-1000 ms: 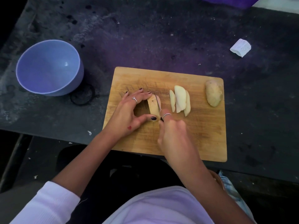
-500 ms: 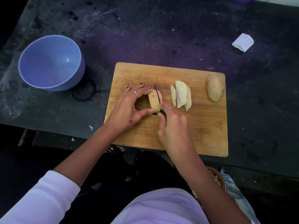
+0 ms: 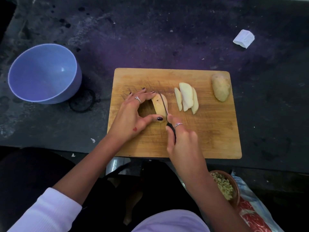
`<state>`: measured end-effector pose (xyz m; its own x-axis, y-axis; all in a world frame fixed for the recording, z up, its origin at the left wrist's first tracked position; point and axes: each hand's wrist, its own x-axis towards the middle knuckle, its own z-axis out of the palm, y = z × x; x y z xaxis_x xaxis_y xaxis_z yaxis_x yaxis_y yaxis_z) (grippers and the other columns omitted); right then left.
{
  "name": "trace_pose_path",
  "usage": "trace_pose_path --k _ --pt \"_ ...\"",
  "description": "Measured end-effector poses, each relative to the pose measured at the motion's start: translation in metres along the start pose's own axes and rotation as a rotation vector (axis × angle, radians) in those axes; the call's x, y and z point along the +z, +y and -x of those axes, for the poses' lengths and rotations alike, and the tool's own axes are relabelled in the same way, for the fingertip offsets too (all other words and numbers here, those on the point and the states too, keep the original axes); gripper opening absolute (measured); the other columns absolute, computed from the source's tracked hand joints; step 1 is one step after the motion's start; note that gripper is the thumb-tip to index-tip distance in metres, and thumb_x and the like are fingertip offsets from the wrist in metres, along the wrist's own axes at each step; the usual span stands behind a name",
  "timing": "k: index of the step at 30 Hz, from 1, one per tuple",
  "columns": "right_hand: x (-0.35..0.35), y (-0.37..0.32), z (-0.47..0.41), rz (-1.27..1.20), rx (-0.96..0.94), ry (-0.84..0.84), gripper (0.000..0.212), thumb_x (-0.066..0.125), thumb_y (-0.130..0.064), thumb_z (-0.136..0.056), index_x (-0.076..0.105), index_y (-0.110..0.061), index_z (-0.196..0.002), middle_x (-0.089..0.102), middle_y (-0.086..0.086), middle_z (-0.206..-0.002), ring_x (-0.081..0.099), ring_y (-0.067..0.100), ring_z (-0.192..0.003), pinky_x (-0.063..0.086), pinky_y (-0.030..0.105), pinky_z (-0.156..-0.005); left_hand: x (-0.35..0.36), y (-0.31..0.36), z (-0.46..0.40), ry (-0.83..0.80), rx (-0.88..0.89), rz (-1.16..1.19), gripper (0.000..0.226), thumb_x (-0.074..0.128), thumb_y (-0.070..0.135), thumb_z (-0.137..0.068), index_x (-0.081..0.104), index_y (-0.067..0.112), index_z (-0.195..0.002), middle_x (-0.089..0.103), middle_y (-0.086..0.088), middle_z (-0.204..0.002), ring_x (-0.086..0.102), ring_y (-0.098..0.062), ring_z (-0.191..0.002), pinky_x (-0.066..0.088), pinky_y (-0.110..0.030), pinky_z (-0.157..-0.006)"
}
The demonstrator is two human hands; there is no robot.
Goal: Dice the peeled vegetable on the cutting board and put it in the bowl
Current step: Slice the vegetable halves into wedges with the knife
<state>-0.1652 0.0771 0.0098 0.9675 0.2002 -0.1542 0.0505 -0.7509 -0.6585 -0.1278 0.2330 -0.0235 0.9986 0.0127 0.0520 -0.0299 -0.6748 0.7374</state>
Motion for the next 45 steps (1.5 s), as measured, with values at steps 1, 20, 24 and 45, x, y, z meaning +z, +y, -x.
trace_pose_path --k 1,20,24,45 --pt "0.002 0.001 0.000 0.000 -0.014 0.019 0.034 0.049 -0.020 -0.097 0.053 -0.015 -0.130 0.059 0.004 -0.068 0.062 0.028 -0.061 0.052 0.043 -0.056 0.001 -0.001 0.000 0.001 0.001 -0.004 0.068 0.077 0.040 -0.068 0.056 0.019 -0.128 0.040 0.018 -0.128 0.031 0.003 -0.129 0.005 -0.005 -0.108" --pt "0.007 0.008 0.014 0.031 -0.063 0.027 0.038 0.041 -0.030 -0.100 0.042 -0.028 -0.137 0.033 -0.012 -0.063 0.056 0.022 -0.074 0.048 0.035 -0.066 0.001 0.002 0.004 0.021 0.073 -0.102 0.068 0.076 0.040 -0.071 0.054 0.018 -0.131 0.049 0.014 -0.131 0.034 0.004 -0.125 0.025 -0.029 -0.113" --pt "0.006 0.013 0.026 0.056 -0.049 -0.007 0.037 0.040 -0.030 -0.099 0.041 -0.029 -0.136 0.053 -0.004 -0.069 0.060 0.016 -0.069 0.052 0.035 -0.064 -0.001 0.001 0.001 -0.015 0.054 -0.173 0.070 0.072 0.049 -0.069 0.052 0.025 -0.132 0.052 0.009 -0.135 0.040 -0.010 -0.130 0.031 -0.034 -0.111" --pt "0.005 0.025 0.004 0.306 -0.125 0.165 0.034 0.038 -0.037 -0.100 0.034 -0.043 -0.133 0.052 -0.006 -0.087 0.055 0.012 -0.081 0.054 0.033 -0.074 -0.006 -0.008 -0.007 -0.104 0.303 -0.311 0.048 0.060 0.063 -0.070 0.046 0.043 -0.111 0.053 0.022 -0.101 0.047 -0.003 -0.097 0.037 -0.021 -0.076"
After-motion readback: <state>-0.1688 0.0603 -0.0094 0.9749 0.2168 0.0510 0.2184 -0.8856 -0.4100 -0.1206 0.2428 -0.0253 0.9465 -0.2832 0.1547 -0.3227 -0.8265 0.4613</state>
